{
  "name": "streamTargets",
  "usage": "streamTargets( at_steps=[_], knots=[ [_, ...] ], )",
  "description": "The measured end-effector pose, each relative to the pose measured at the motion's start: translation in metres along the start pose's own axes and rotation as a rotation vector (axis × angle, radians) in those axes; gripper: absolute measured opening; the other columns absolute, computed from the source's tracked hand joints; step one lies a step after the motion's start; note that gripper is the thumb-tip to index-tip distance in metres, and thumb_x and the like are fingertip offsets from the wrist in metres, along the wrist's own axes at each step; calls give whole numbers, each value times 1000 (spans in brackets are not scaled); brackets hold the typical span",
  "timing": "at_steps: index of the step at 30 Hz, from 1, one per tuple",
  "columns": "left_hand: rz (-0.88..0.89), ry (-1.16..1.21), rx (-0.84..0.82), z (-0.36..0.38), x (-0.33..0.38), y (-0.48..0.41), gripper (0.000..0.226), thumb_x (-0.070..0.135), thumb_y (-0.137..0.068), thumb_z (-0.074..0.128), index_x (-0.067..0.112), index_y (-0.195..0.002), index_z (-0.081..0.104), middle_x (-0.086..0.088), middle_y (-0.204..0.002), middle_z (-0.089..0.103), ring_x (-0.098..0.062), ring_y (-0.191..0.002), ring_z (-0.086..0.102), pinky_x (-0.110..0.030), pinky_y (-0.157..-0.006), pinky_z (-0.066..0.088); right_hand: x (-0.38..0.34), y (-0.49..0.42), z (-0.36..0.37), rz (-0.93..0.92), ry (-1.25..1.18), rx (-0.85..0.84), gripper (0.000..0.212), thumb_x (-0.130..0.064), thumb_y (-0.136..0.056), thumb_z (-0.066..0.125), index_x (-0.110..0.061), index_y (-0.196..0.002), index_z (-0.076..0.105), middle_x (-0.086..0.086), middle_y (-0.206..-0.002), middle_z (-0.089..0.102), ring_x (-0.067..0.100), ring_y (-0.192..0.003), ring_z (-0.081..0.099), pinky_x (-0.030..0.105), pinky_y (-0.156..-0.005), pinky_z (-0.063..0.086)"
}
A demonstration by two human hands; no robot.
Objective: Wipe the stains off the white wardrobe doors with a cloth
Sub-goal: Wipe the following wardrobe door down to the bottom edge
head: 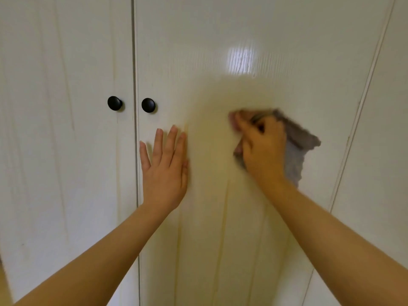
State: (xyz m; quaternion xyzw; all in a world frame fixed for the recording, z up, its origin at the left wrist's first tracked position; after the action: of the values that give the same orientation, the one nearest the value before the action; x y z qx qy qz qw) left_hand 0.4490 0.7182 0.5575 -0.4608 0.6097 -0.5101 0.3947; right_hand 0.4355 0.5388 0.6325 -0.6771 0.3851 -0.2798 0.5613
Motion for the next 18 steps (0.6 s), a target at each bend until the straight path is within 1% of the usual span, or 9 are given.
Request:
streamTargets(
  at_steps=[2, 5, 6, 9, 11, 12, 14, 16, 18],
  knots=[
    [34, -4, -6, -4, -2, -1, 49, 22, -95, 30, 8, -142, 29, -8, -149, 22, -32, -138, 19, -47, -113, -2, -12, 56, 35, -14, -17, -303, 25, -28, -89, 47, -24, -98, 71, -3, -77, 59, 16, -73, 51, 31, -66, 44],
    [4, 8, -28, -4, -14, -3, 49, 22, -95, 31, 8, -142, 30, -11, -150, 27, -31, -138, 20, -45, -114, -2, -14, 96, 63, 151, -296, -668, 19, -34, -87, 63, -15, -85, 66, -4, -66, 60, 11, -59, 57, 38, -64, 52],
    [-6, -9, -21, -5, -19, -4, 49, 22, -95, 32, 8, -142, 30, -13, -150, 31, -31, -138, 20, -44, -114, -2, -22, 76, 62, 128, -313, -642, 21, -33, -86, 64, -12, -81, 63, -1, -67, 61, 12, -57, 59, 32, -62, 53],
    [-57, -4, -44, -3, -30, -4, 50, 23, -95, 30, 9, -143, 26, -16, -149, 34, -28, -138, 19, -43, -113, -3, -31, -9, 34, 78, -240, -207, 25, -16, -88, 62, -23, -67, 51, -6, -51, 50, 3, -41, 46, 15, -42, 35],
    [-63, -13, -64, -1, -35, 0, 50, 23, -95, 29, 9, -143, 26, -16, -149, 34, -27, -138, 19, -45, -112, -1, -51, -30, 24, -58, -58, -77, 31, -7, -83, 60, -37, -92, 60, -5, -71, 55, -1, -64, 48, 10, -60, 26],
    [-64, -8, -83, 0, -37, 1, 50, 23, -95, 29, 8, -143, 26, -16, -148, 35, -27, -137, 20, -46, -111, 1, -55, -24, 32, -118, 82, -65, 38, -5, -79, 60, -31, -106, 63, 3, -82, 59, 12, -74, 54, 15, -66, 26],
    [-43, -27, -93, -1, -41, 4, 50, 23, -95, 30, 8, -143, 28, -16, -148, 36, -27, -137, 21, -47, -110, 3, -53, 11, 67, -130, 80, -239, 31, -8, -81, 62, -24, -107, 66, 10, -90, 64, 28, -79, 58, 32, -66, 40],
    [-23, -40, -109, -2, -46, 4, 51, 24, -95, 30, 6, -143, 31, -16, -148, 36, -27, -137, 21, -46, -111, 3, -59, 51, 97, -68, -194, -500, 6, -29, -86, 65, -26, -81, 64, 3, -74, 63, 21, -64, 58, 34, -58, 46],
    [-12, -48, -111, -6, -51, 1, 51, 24, -95, 30, 5, -143, 32, -16, -148, 37, -26, -138, 21, -46, -111, 4, -64, 47, 94, -151, -223, -466, 25, -45, -81, 66, -28, -66, 57, 0, -60, 57, 16, -55, 57, 31, -55, 46]
  ],
)
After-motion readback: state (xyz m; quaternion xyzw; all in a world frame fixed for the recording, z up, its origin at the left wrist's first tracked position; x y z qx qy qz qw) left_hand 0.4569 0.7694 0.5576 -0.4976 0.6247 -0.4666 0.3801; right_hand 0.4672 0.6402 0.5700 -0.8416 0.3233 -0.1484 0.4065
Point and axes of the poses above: each hand's wrist, its own y-axis away from the middle knuckle, its own z-axis out of the palm, x = y × z, the point moved 10 cm from there along -y, towards the middle knuckle
